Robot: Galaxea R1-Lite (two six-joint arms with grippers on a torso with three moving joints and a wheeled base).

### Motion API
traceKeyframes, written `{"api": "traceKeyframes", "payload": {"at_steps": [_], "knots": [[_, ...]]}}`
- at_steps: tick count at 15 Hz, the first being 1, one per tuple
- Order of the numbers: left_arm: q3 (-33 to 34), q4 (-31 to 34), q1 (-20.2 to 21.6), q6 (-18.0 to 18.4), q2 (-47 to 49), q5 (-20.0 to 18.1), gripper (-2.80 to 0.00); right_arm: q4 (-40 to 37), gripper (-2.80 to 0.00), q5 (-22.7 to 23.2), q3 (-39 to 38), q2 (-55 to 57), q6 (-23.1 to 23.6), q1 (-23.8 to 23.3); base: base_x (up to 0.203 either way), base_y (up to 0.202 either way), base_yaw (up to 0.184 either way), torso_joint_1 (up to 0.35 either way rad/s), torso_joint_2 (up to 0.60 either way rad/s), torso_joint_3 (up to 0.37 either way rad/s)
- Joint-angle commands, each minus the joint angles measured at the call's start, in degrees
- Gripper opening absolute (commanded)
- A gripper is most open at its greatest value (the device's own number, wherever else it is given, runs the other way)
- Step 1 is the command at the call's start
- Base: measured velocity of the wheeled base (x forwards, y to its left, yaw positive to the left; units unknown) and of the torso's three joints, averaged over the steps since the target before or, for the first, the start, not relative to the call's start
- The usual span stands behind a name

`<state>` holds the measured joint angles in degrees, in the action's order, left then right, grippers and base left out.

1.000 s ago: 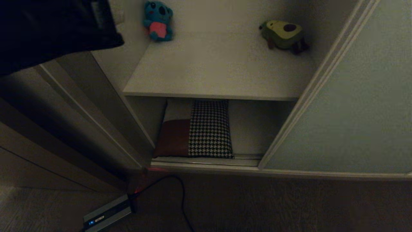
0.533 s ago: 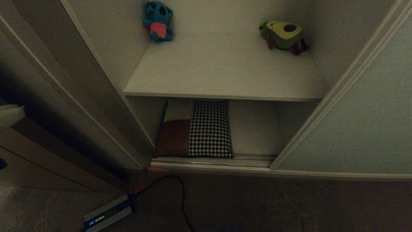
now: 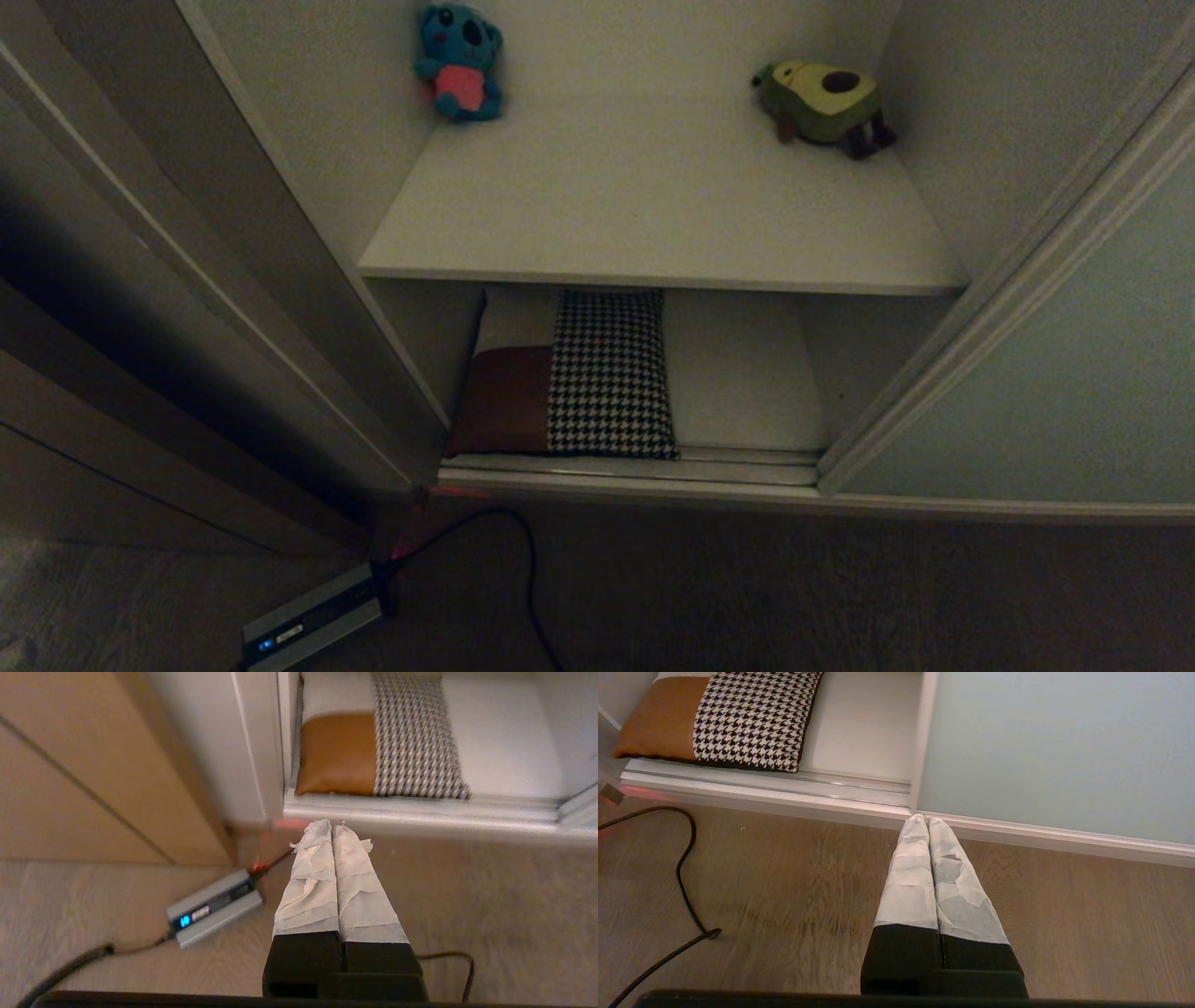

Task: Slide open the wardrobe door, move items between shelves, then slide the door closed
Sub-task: Open the door

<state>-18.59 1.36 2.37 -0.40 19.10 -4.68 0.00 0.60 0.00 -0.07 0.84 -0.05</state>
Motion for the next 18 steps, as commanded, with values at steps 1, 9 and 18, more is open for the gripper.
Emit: {"api": "traceKeyframes", "payload": {"at_steps": [1,9,18], "knots": [[2.8,-1.0,3.4,0.3,-2.6,-1.0,-2.80,0.0,-2.80,0.0,-0.2,0.0,0.0,0.0,0.000,0.000,0.000,0.000,0.00,0.000],[18.0,-14.8,-2.2,4.8,-6.2,0.9,-2.80,0.0,-2.80,0.0,-0.2,0.0,0.0,0.0,0.000,0.000,0.000,0.000,0.00,0.000],[18.6,-1.4,-2.5,0.8,-19.1,4.4,-2.80,0.0,-2.80,0.0,-0.2,0.0,0.0,0.0,0.000,0.000,0.000,0.000,0.00,0.000]]}}
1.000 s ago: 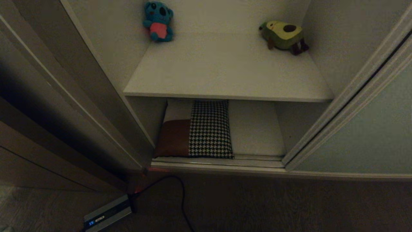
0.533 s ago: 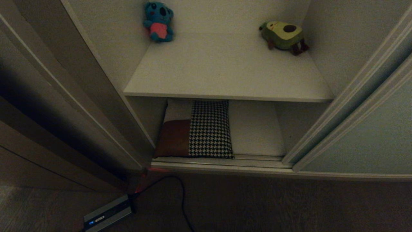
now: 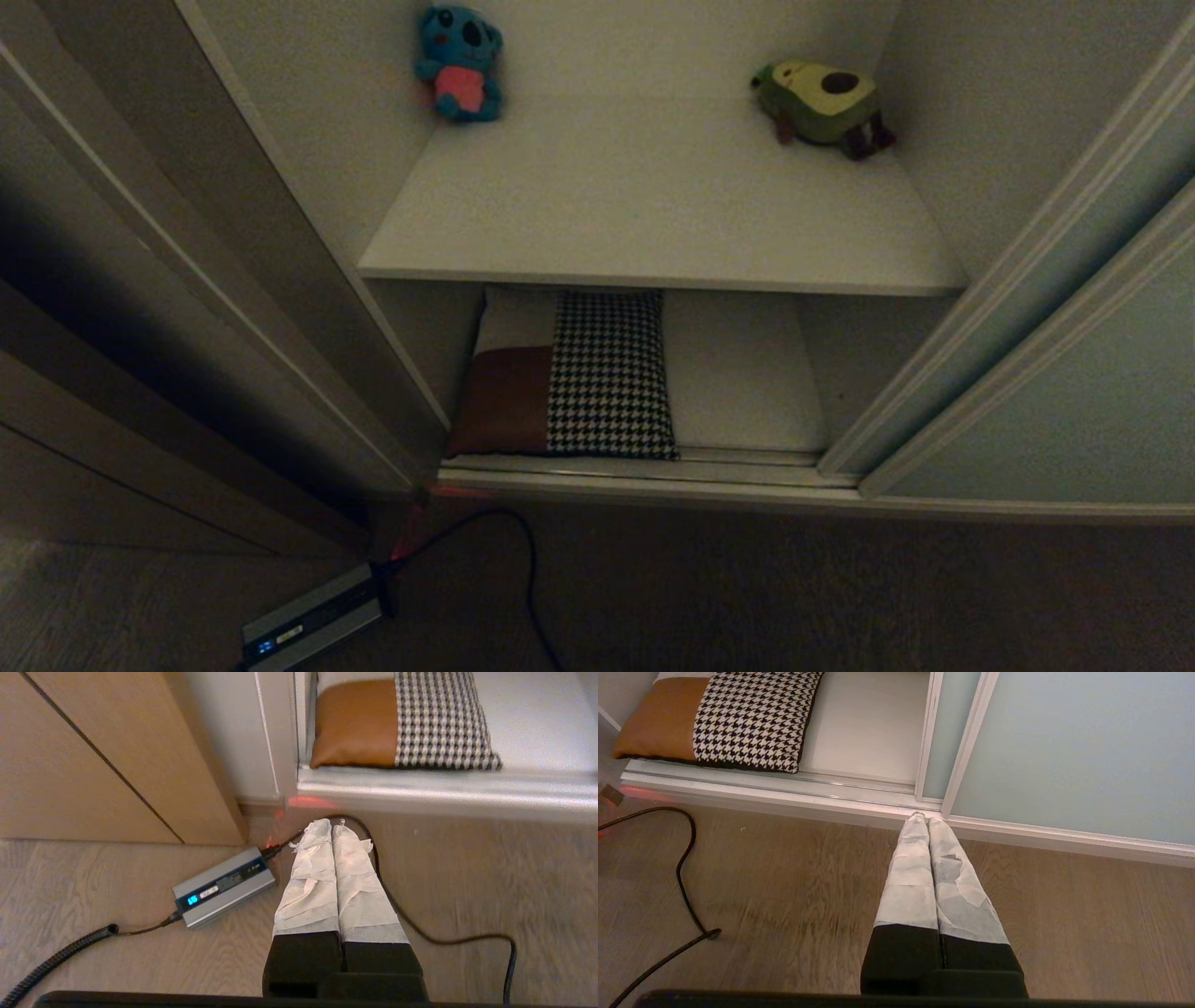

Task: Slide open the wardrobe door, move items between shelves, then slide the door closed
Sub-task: Open the door

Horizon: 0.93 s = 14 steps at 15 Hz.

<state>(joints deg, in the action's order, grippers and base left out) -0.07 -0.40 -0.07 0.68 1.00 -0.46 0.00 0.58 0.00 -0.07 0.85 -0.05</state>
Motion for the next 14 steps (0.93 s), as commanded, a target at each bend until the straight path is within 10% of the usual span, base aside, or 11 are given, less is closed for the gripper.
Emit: {"api": "traceKeyframes", "payload": {"at_steps": [1,14], "knots": [[0.1,0.4,0.0,-0.4,-1.0,0.7,-2.80,0.0,-2.80,0.0,-0.2,0.0,0.0,0.0,0.000,0.000,0.000,0.000,0.00,0.000],[0.1,0.2,0.0,-1.2,-1.0,0.7,-2.80,0.0,-2.80,0.0,-0.2,0.0,0.0,0.0,0.000,0.000,0.000,0.000,0.00,0.000]]}}
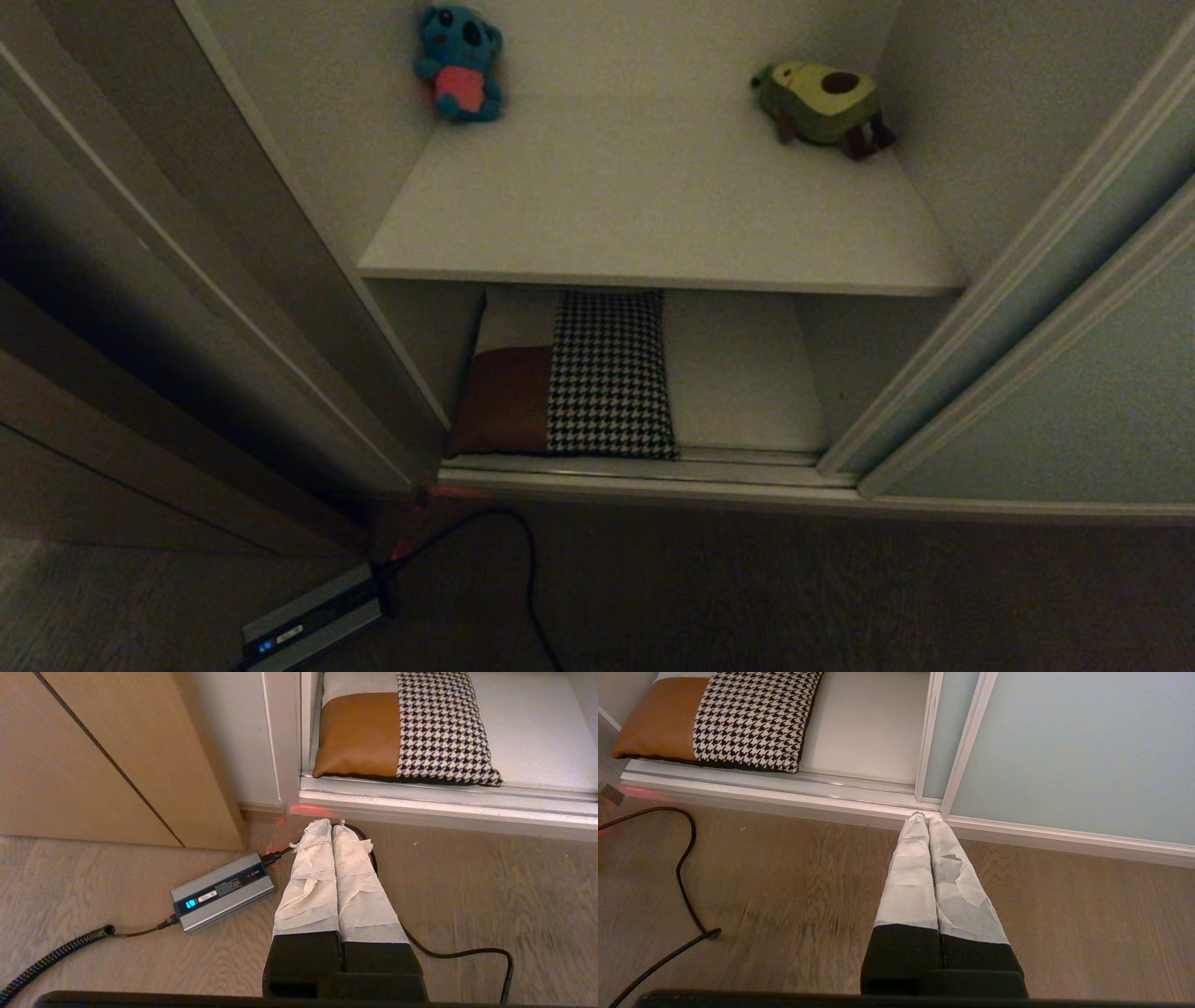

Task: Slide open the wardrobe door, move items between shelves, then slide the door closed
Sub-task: Open the door

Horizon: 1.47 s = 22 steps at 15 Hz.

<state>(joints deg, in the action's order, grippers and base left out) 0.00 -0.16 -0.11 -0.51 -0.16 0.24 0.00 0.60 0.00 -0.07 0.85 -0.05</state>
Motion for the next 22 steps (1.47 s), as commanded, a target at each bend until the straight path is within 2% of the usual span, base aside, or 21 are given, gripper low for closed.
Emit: {"api": "traceKeyframes", "payload": {"at_steps": [1,5,7,9,22], "knots": [[0.0,0.0,0.0,0.0,0.2,0.0,-2.80,0.0,-2.80,0.0,-0.2,0.0,0.0,0.0,0.000,0.000,0.000,0.000,0.00,0.000],[0.0,0.1,-0.1,0.0,0.2,0.0,-2.80,0.0,-2.80,0.0,-0.2,0.0,0.0,0.0,0.000,0.000,0.000,0.000,0.00,0.000],[0.0,0.1,0.0,1.1,0.2,-0.2,-2.80,0.0,-2.80,0.0,-0.2,0.0,0.0,0.0,0.000,0.000,0.000,0.000,0.00,0.000],[0.0,0.0,0.0,0.1,0.2,-0.1,-2.80,0.0,-2.80,0.0,-0.2,0.0,0.0,0.0,0.000,0.000,0.000,0.000,0.00,0.000],[0.0,0.0,-0.1,0.0,0.2,-0.1,-2.80,0.0,-2.80,0.0,-0.2,0.0,0.0,0.0,0.000,0.000,0.000,0.000,0.00,0.000]]}}
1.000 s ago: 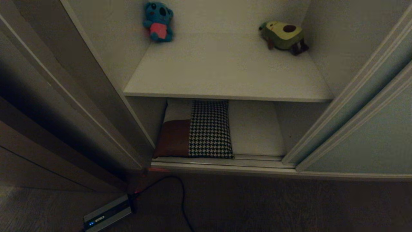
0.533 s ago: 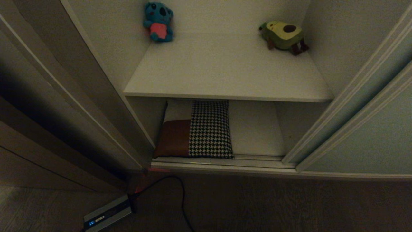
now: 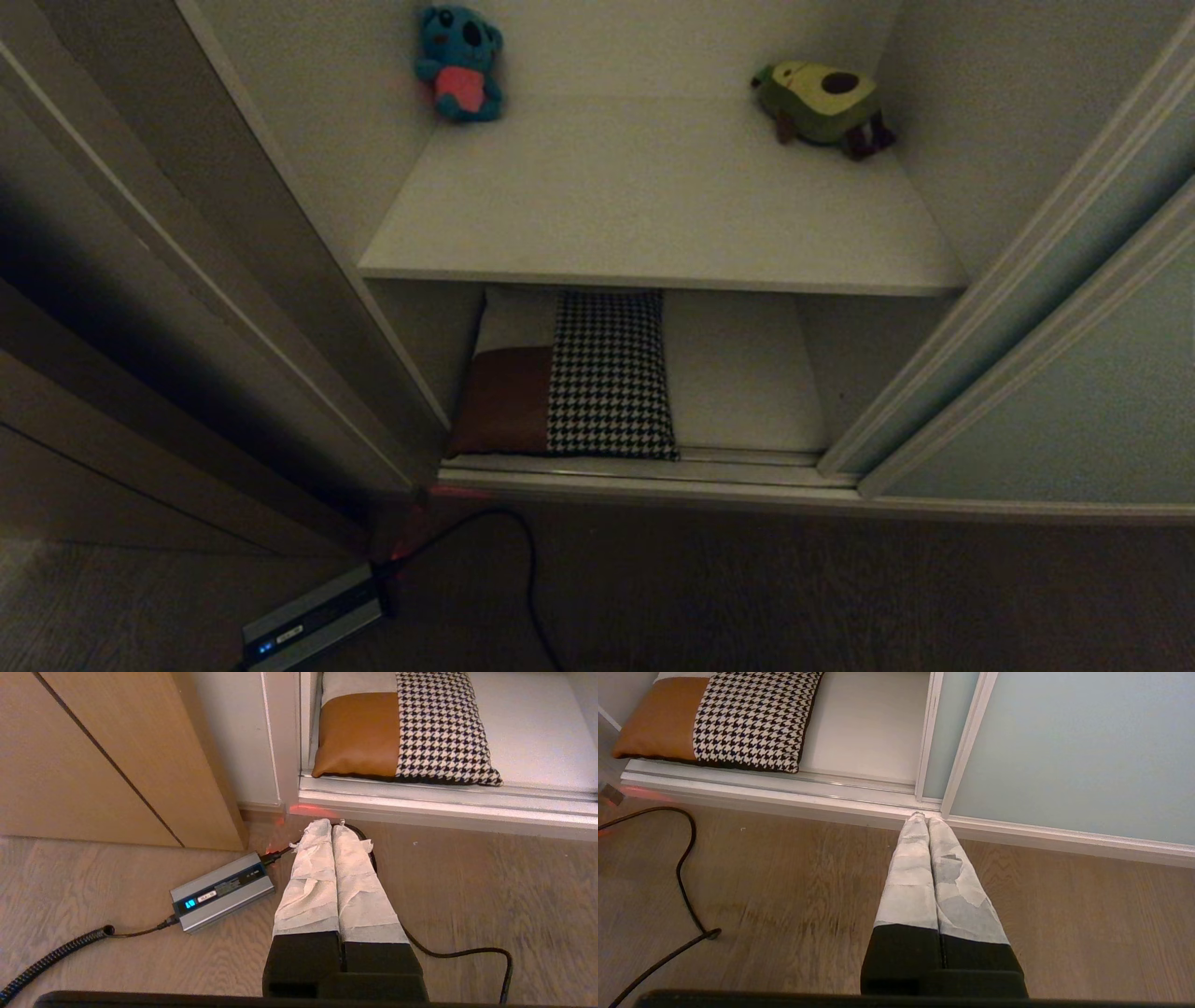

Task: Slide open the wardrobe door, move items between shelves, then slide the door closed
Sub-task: Open the door, then place the pillow on the higher shelf

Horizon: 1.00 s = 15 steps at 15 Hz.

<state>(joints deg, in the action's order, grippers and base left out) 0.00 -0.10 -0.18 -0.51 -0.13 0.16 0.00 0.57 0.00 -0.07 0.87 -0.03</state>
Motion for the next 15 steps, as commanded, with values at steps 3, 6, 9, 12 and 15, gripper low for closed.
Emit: {"api": "traceKeyframes", "payload": {"at_steps": [3,6,9,12,15], "knots": [[0.0,-0.2,0.0,0.0,0.1,0.0,-2.80,0.0,-2.80,0.0,-0.2,0.0,0.0,0.0,0.000,0.000,0.000,0.002,0.00,-0.079],[0.0,-0.2,0.0,0.2,0.1,0.0,-2.80,0.0,-2.80,0.0,-0.3,0.0,0.0,0.0,0.000,0.000,0.000,0.002,0.00,-0.179],[0.0,-0.2,0.0,0.2,0.1,0.0,-2.80,0.0,-2.80,0.0,-0.2,0.0,0.0,0.0,0.000,0.000,0.000,0.000,0.00,-0.196],[0.0,-0.1,0.0,0.1,0.1,0.1,-2.80,0.0,-2.80,0.0,-0.2,0.0,0.0,0.0,0.000,0.000,0.000,0.001,0.00,-0.199],[0.0,-0.1,0.0,0.0,0.1,0.0,-2.80,0.0,-2.80,0.0,-0.2,0.0,0.0,-0.1,0.000,0.000,0.000,0.004,0.00,-0.200]]}}
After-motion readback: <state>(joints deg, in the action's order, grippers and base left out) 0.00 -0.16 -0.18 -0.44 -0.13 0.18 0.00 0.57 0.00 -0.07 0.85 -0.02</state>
